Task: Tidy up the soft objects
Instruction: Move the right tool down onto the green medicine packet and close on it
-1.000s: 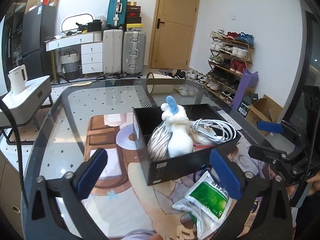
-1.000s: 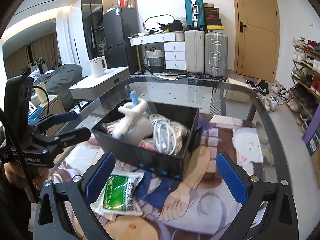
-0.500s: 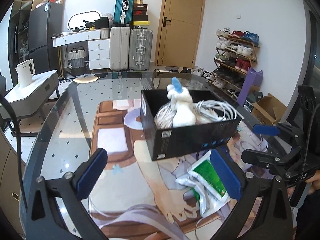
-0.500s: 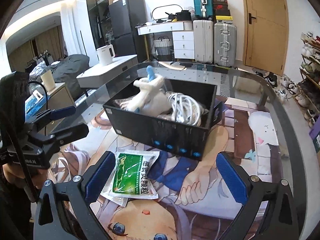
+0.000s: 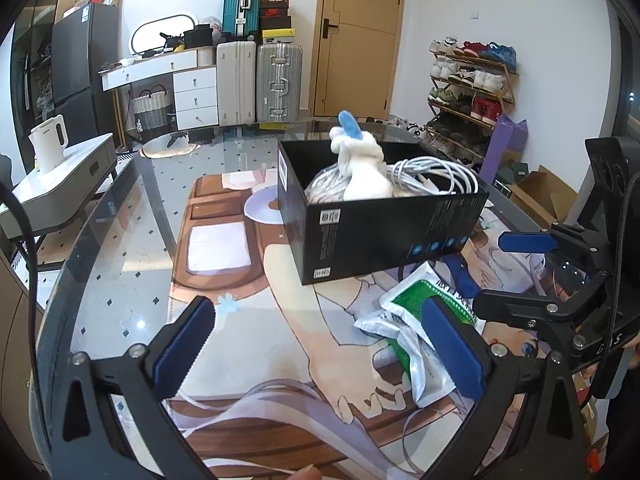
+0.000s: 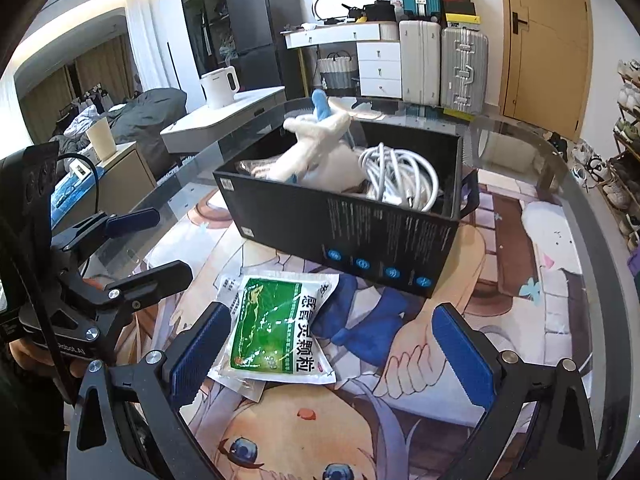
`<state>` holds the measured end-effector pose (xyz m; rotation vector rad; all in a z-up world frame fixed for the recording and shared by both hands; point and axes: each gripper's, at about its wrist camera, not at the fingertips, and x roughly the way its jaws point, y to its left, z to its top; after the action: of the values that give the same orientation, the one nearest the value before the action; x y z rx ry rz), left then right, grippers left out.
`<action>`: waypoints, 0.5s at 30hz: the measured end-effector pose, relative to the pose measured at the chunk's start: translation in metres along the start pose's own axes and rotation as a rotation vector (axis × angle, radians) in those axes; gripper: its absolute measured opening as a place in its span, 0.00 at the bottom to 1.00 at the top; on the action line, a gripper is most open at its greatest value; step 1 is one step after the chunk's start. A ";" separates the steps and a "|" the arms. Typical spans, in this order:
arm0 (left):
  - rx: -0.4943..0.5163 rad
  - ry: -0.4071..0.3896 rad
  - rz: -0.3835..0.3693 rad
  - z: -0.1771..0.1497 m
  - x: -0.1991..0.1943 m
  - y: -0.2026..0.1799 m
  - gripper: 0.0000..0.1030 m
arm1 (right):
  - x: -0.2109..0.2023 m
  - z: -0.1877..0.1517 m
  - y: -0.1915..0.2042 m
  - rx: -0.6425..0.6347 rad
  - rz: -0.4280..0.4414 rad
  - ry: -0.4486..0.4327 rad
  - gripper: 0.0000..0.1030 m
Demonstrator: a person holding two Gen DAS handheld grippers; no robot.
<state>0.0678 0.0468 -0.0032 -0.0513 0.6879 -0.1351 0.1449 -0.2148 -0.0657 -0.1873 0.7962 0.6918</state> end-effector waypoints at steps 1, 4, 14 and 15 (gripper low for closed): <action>-0.001 0.005 -0.002 -0.001 0.001 0.000 1.00 | 0.002 0.000 0.001 -0.001 0.001 0.006 0.99; -0.001 0.002 -0.008 -0.003 0.000 0.001 1.00 | 0.008 -0.002 0.002 -0.001 0.008 0.023 0.99; -0.034 0.013 -0.011 -0.003 0.003 0.005 1.00 | 0.027 -0.006 0.009 -0.010 0.030 0.065 0.99; -0.037 0.012 -0.013 -0.003 0.002 0.006 1.00 | 0.028 -0.007 0.009 -0.010 0.032 0.069 0.99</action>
<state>0.0685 0.0529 -0.0076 -0.0908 0.7021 -0.1354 0.1493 -0.1964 -0.0897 -0.2091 0.8630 0.7225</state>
